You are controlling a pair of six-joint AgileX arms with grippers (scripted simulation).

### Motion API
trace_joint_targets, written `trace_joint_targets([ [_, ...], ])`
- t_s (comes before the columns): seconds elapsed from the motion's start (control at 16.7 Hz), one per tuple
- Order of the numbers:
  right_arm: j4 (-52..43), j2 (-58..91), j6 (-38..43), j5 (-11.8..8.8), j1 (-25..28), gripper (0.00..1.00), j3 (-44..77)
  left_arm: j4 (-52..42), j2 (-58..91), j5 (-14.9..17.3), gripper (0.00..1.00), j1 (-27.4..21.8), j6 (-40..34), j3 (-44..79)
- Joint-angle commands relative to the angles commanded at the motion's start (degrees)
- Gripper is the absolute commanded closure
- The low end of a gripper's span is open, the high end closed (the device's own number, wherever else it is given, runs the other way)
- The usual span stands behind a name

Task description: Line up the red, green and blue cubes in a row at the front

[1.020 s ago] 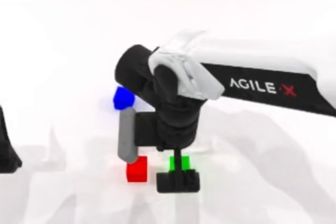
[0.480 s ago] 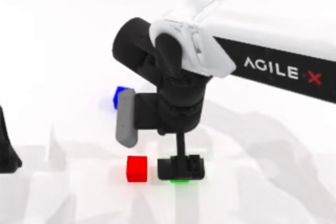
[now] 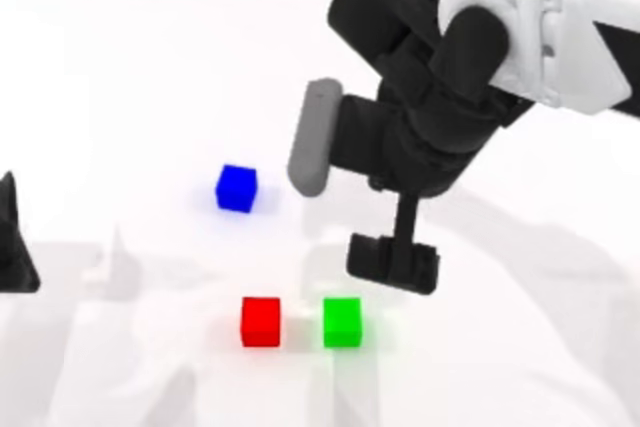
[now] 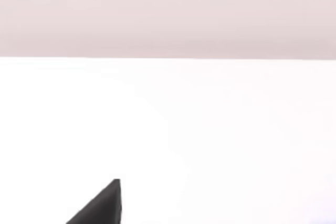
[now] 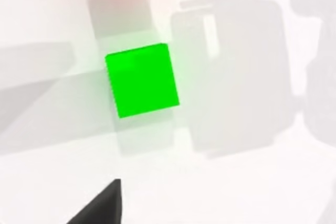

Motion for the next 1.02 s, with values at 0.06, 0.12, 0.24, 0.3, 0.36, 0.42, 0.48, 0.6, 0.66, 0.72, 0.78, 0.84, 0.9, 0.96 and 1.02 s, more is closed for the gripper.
trace_joint_targets([
  [0.06, 2.5, -4.1, 1.2, -0.3, -1.7, 0.00, -3.0, -2.7, 4.8, 0.1, 0.00, -1.0, -0.4, 4.4],
  [0.12, 5.3, -8.9, 2.7, -0.6, -3.8, 0.00, -6.7, -5.6, 10.2, 0.1, 0.00, -2.0, -0.9, 9.1],
  [0.24, 11.0, -18.9, 5.8, -1.0, -8.0, 0.00, -14.5, -11.9, 22.5, 0.2, 0.00, -4.2, -1.8, 19.3],
  [0.3, 14.0, -24.3, 7.5, -1.2, -10.2, 0.00, -18.9, -15.3, 29.2, 0.3, 0.00, -5.4, -2.3, 24.5],
  [0.36, 17.0, -30.0, 9.4, -1.3, -12.6, 0.00, -23.5, -18.7, 35.9, 0.3, 0.00, -6.5, -2.9, 29.8],
  [0.42, 20.1, -35.8, 11.3, -1.4, -15.0, 0.00, -28.4, -22.2, 42.6, 0.3, 0.00, -7.6, -3.4, 35.0],
  [0.48, 23.1, -41.8, 13.3, -1.4, -17.4, 0.00, -33.5, -25.7, 49.1, 0.2, 0.00, -8.8, -3.9, 40.1],
  [0.6, 29.3, -53.8, 17.3, -1.3, -22.4, 0.00, -43.9, -32.7, 61.4, 0.1, 0.00, -10.9, -5.0, 50.1],
  [0.66, 32.3, -59.6, 19.3, -1.2, -24.8, 0.00, -49.0, -36.1, 67.1, 0.1, 0.00, -12.0, -5.5, 54.9],
  [0.72, 35.4, -65.7, 21.3, -1.0, -27.2, 0.00, -54.3, -39.3, 72.6, 0.1, 0.00, -13.0, -6.0, 59.7],
  [0.78, 38.2, -71.2, 23.1, -0.8, -29.3, 0.00, -59.1, -42.3, 78.0, 0.0, 0.00, -14.0, -6.5, 64.3],
  [0.84, 40.8, -76.3, 24.8, -0.5, -31.3, 0.00, -63.5, -45.2, 83.1, 0.0, 0.00, -14.9, -7.0, 68.9],
  [0.9, 43.4, -81.1, 26.4, -0.2, -33.1, 0.00, -67.6, -47.9, 88.1, 0.1, 0.00, -15.8, -7.5, 73.2],
  [0.96, 45.8, -85.4, 27.9, 0.1, -34.8, 0.00, -71.4, -50.4, 92.8, 0.1, 0.00, -16.7, -7.9, 77.3],
  [1.02, 48.1, -89.4, 29.3, 0.5, -36.3, 0.00, -74.9, -52.7, 97.1, 0.1, 0.00, -17.4, -8.4, 81.1],
])
